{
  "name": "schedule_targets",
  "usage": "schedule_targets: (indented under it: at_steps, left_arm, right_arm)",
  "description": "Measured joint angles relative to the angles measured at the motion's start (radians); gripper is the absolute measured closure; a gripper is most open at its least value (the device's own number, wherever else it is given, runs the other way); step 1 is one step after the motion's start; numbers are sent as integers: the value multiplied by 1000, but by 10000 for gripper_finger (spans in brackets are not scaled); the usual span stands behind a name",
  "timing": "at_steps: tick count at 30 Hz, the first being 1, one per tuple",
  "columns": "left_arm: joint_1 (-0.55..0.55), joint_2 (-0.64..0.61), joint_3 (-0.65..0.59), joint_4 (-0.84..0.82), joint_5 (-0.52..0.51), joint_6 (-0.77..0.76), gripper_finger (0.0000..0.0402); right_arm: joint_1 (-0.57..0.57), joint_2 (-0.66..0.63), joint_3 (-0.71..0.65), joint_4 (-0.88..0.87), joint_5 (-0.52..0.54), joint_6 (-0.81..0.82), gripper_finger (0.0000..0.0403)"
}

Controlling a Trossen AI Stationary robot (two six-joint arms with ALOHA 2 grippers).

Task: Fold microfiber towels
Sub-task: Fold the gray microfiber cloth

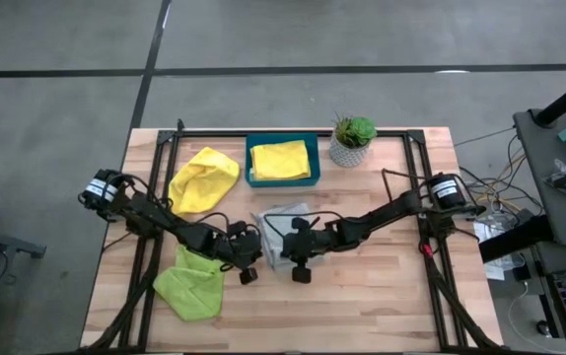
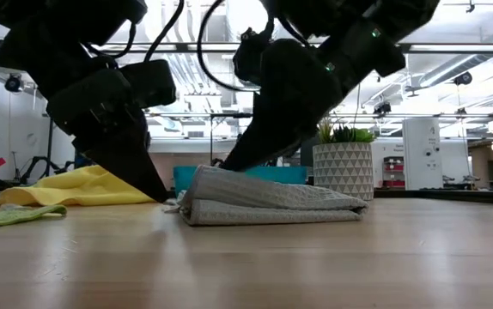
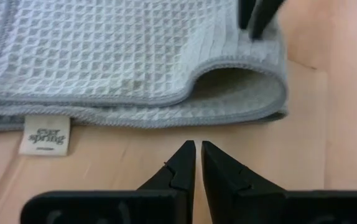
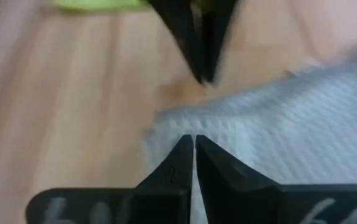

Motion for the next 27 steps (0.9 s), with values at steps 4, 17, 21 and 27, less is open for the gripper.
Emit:
schedule_targets:
  at_steps: [4,17,21,27]
  left_arm:
    - [-2,0,3,19,13,3,389]
    - [-9,-12,9,86,124,20,389]
    - [-10,-12,28,95,128,31,389]
    - [0,-22,28,91,112,46,389]
  right_arm:
    - [8,41,9,40,-64,-2,390]
    - [21,90,20,64,-80,-31,390]
    - [21,49,20,49,-80,-62,390]
    - [21,-35,15,-72,-48,-106,390]
